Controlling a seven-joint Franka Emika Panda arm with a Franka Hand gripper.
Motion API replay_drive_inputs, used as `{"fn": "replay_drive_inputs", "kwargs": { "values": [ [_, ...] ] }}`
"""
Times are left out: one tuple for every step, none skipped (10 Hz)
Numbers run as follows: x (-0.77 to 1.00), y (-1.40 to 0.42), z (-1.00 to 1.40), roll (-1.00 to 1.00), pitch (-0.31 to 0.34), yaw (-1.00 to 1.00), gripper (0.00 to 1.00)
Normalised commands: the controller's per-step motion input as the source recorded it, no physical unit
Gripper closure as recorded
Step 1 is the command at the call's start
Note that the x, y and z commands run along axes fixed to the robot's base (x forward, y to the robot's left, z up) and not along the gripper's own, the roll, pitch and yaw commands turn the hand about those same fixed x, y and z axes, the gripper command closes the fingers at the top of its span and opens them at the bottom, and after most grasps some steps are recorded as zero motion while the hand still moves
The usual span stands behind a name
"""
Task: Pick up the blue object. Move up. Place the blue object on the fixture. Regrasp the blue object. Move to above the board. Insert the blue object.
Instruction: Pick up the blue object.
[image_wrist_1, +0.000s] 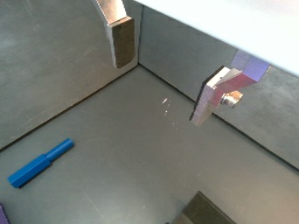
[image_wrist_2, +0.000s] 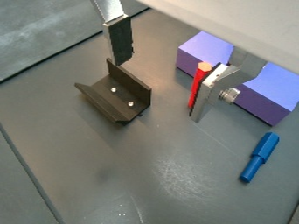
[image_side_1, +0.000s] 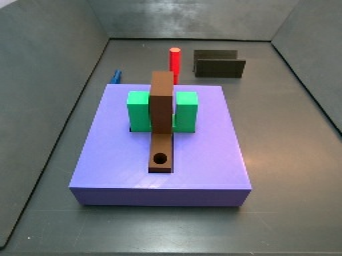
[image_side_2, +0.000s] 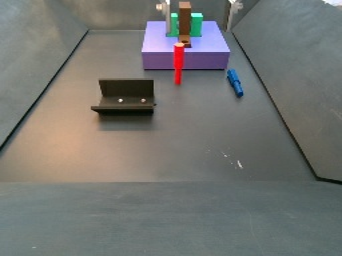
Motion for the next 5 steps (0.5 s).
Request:
{"fn": "replay_drive_inputs", "kwargs": {
  "values": [
    [0.0, -0.04, 0.0, 0.0, 0.0, 0.0, 0.0],
    [-0.06, -0.37, -0.17, 0.0, -0.036, 0.0, 0.0],
    [0.0, -0.64, -0.17, 0.0, -0.034, 0.0, 0.0],
    [0.0, -0.51, -0.13, 0.0, -0.026, -0.04, 0.0],
    [-0.51, -0.08, -0.25, 0.0, -0.074, -0.14, 0.0]
  ]
}}
